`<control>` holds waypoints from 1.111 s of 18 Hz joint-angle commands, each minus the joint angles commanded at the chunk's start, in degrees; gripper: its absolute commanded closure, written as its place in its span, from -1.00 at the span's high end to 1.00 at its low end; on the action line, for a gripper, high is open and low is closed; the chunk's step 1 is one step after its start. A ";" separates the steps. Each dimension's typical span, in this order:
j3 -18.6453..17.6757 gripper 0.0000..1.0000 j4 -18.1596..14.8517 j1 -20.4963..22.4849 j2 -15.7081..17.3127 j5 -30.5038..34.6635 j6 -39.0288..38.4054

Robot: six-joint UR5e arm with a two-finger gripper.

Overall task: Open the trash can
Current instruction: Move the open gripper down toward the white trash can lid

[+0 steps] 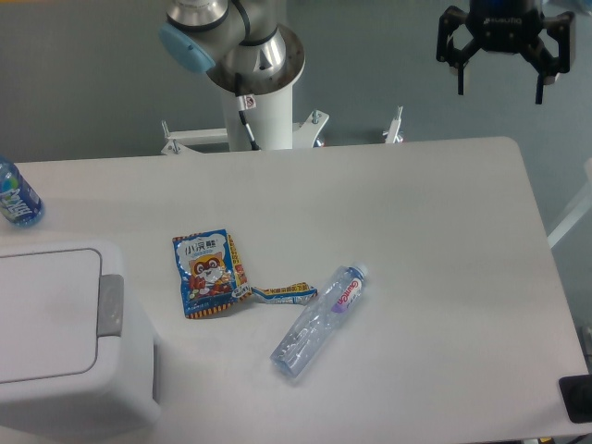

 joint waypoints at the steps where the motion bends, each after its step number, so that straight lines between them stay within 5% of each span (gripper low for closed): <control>1: -0.61 1.00 0.09 -0.09 0.26 0.09 0.00; 6: -1.67 1.00 0.17 -1.40 0.70 0.00 -2.53; 15: -1.50 1.00 4.48 -14.13 -2.98 -0.18 -35.65; 20: -0.80 1.00 5.19 -21.52 -5.53 -0.26 -46.83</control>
